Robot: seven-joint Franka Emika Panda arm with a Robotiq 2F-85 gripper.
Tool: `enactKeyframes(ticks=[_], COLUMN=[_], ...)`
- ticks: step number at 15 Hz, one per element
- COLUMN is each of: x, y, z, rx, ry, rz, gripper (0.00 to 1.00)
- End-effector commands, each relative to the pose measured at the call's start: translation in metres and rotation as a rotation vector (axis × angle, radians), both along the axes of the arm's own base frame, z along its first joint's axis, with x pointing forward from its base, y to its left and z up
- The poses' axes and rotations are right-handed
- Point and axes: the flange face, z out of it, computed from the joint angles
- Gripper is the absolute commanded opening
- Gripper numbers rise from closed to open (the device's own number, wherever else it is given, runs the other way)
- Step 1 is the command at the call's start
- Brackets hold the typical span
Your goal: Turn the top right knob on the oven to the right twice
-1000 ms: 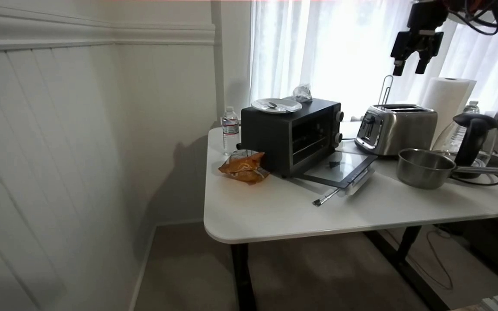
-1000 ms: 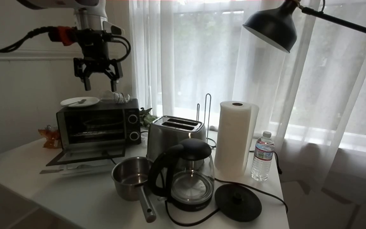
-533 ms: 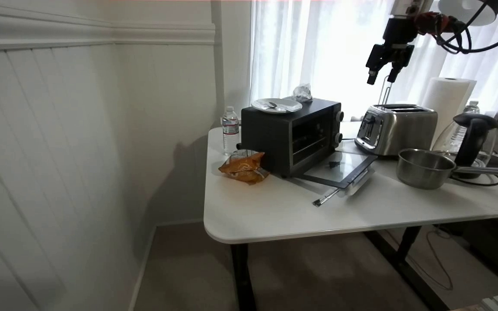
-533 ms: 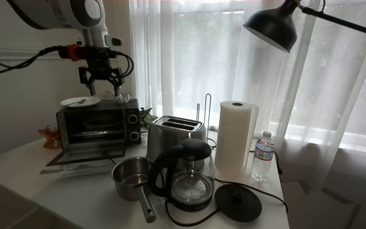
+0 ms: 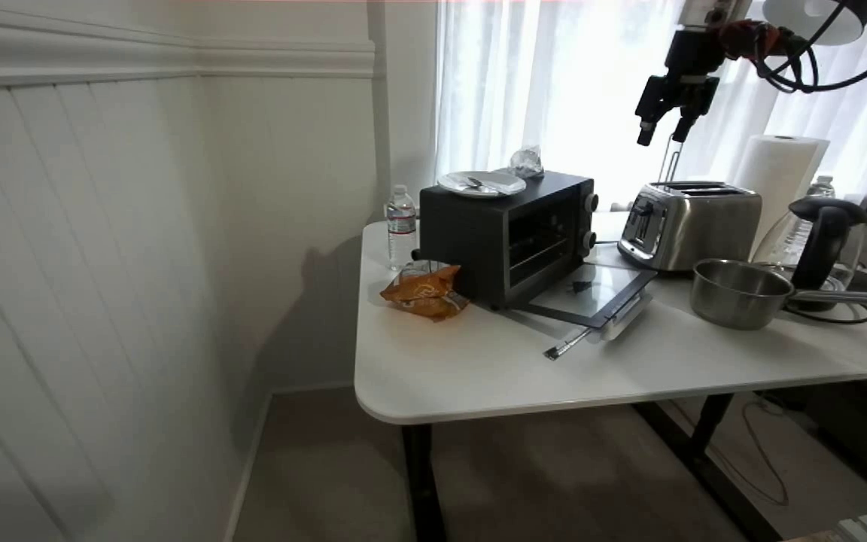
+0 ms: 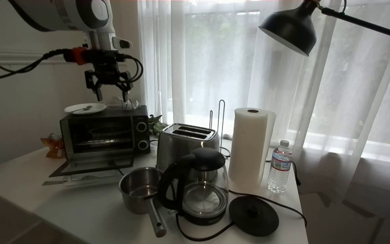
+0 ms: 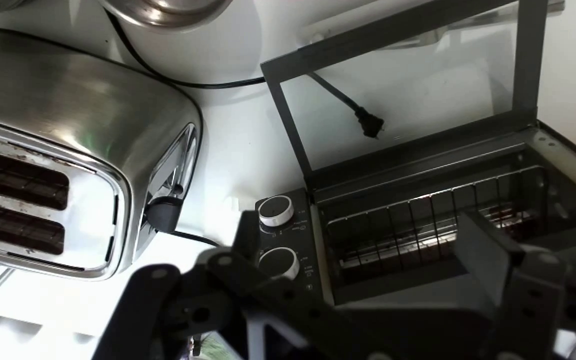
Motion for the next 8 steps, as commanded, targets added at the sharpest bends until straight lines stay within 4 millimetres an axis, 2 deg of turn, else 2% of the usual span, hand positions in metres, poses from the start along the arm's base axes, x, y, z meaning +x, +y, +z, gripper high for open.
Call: enactKeyframes(ticks=[1,4,5,6,8], x=[0.014,0.029,0.035,0.04,0.052], y=[0.013,0.022,0.024,0.026,0.028], z=[-0.013,-0.033,-0.041,-0.049,-0.059], rx=[0.006,0.022,0.023,0.023,0.022], ry=[-0.043,-0.084,-0.094,-0.108,-0.137], rz=[0.017,0.038,0.039,0.044,0.051], gripper=[1.0,1.0,0.76,0.74,0.59])
